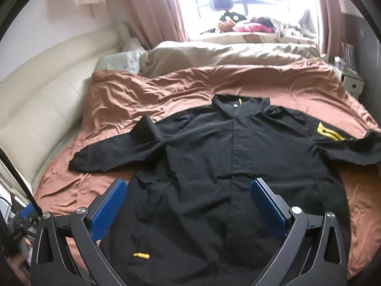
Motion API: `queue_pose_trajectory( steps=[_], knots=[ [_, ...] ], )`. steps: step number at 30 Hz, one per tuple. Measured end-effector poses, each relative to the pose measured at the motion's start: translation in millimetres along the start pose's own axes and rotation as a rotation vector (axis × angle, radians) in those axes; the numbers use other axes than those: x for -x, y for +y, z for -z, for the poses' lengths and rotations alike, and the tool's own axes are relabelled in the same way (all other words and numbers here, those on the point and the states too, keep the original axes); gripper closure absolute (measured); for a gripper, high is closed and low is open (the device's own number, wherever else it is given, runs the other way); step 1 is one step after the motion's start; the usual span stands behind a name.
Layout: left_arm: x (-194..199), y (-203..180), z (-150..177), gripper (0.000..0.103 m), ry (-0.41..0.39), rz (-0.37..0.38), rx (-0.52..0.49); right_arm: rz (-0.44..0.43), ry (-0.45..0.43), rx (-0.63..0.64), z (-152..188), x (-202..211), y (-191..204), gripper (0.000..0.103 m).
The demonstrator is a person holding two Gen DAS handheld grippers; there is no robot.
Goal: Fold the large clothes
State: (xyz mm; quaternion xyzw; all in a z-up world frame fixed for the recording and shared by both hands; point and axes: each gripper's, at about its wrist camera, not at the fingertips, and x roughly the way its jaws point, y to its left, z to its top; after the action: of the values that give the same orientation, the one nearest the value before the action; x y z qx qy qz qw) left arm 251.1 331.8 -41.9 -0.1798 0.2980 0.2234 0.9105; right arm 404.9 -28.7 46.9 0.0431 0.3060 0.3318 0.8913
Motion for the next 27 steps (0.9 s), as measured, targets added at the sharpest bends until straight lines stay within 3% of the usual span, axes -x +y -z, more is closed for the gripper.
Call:
queue_pose_trajectory(
  steps=[9, 12, 18, 24, 27],
  knots=[
    [-80, 54, -45, 0.014, 0.061, -0.018, 0.126, 0.029, 0.051, -0.046, -32, -78, -1, 0.000],
    [-111, 75, -54, 0.022, 0.083, -0.026, 0.187, 0.044, 0.056, -0.052, -47, -103, 6, 0.002],
    [-173, 109, -63, 0.026, 0.142, -0.037, 0.307, 0.060, 0.052, -0.057, -61, -139, 4, 0.006],
    [-220, 142, -58, 0.026, 0.179, -0.072, 0.424, 0.046, 0.083, -0.018, -60, -172, 7, 0.012],
    [-242, 155, -55, 0.029, 0.195, -0.098, 0.461, 0.041, 0.096, -0.013, -62, -189, 7, 0.022]
  ],
)
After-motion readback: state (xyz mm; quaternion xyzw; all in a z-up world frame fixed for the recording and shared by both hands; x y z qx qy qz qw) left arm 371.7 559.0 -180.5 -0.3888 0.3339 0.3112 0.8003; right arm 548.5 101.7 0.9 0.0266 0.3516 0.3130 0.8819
